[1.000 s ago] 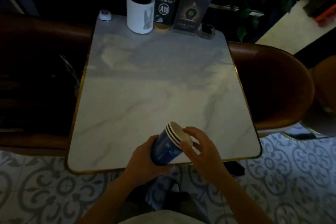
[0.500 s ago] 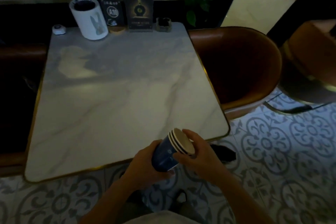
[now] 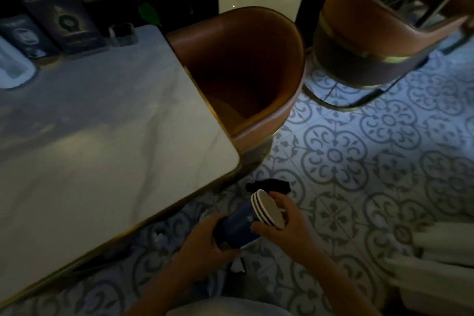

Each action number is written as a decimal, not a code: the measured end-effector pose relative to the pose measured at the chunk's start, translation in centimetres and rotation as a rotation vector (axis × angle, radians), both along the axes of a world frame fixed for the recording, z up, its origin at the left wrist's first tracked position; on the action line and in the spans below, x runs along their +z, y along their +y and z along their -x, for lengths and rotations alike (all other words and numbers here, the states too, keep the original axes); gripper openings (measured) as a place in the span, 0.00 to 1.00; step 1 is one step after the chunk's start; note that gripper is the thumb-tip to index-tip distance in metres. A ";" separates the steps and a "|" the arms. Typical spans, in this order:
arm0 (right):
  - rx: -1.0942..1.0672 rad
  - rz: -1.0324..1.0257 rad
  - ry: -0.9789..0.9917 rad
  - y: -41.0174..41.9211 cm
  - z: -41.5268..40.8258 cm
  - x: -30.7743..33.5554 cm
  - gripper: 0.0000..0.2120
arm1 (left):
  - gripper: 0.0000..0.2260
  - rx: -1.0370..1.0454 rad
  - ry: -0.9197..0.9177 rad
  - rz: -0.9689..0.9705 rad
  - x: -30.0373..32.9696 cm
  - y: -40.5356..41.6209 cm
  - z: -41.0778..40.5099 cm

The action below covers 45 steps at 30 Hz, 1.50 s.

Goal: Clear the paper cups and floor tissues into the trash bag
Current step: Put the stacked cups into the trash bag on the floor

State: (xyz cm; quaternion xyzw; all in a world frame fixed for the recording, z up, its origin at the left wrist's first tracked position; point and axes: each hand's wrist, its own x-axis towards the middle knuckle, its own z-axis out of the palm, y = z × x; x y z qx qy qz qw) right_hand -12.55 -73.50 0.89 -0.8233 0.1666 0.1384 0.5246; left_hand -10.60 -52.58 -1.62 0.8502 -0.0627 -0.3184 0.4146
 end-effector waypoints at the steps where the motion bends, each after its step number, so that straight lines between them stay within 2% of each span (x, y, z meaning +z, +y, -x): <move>1: -0.027 0.003 0.006 -0.6 0.2 -0.4 0.37 | 0.29 -0.015 0.015 -0.003 -0.4 -0.4 -0.4; 5: -0.130 -0.006 0.037 -1.9 -0.2 -1.5 0.38 | 0.30 0.020 0.053 -0.027 -2.5 -0.8 -2.0; 11: -0.237 0.024 0.047 -3.3 -3.2 -2.5 0.34 | 0.19 0.125 0.179 0.027 -6.2 -1.7 -5.8; 15: -0.264 0.089 0.095 -4.1 -5.4 -3.0 0.38 | 0.09 0.159 0.319 0.085 -7.6 -3.7 -8.7; 23: -0.210 0.163 0.077 -6.4 -8.6 -3.3 0.36 | 0.04 0.232 0.499 0.127 -10.3 -7.2 -12.5; 27: -0.168 0.188 0.100 -8.5 -10.4 -4.6 0.39 | 0.07 0.301 0.606 0.140 -11.1 -9.7 -13.6; 32: 0.038 0.245 0.127 -12.8 -13.1 -8.1 0.41 | 0.13 0.507 0.731 0.161 -12.4 -14.2 -15.2; 36: 0.119 0.132 0.299 -17.5 -14.8 -12.1 0.46 | 0.20 0.658 0.809 0.172 -13.9 -18.3 -15.7; 37: 0.126 0.097 0.328 -18.4 -15.2 -12.8 0.45 | 0.21 0.688 0.823 0.181 -14.1 -19.0 -15.8; 38: 0.135 0.069 0.345 -19.3 -15.7 -13.7 0.39 | 0.21 0.713 0.835 0.186 -14.7 -20.0 -16.1; 40: 0.106 0.001 0.384 -20.9 -16.4 -15.4 0.20 | 0.20 0.753 0.853 0.186 -16.1 -21.5 -16.5; 41: 0.054 -0.056 0.421 -21.5 -16.6 -16.3 0.13 | 0.19 0.770 0.856 0.182 -17.0 -22.1 -16.7; 45: -0.028 -0.131 0.564 -23.0 -16.9 -21.1 0.13 | 0.21 0.798 0.859 0.171 -20.4 -24.3 -17.3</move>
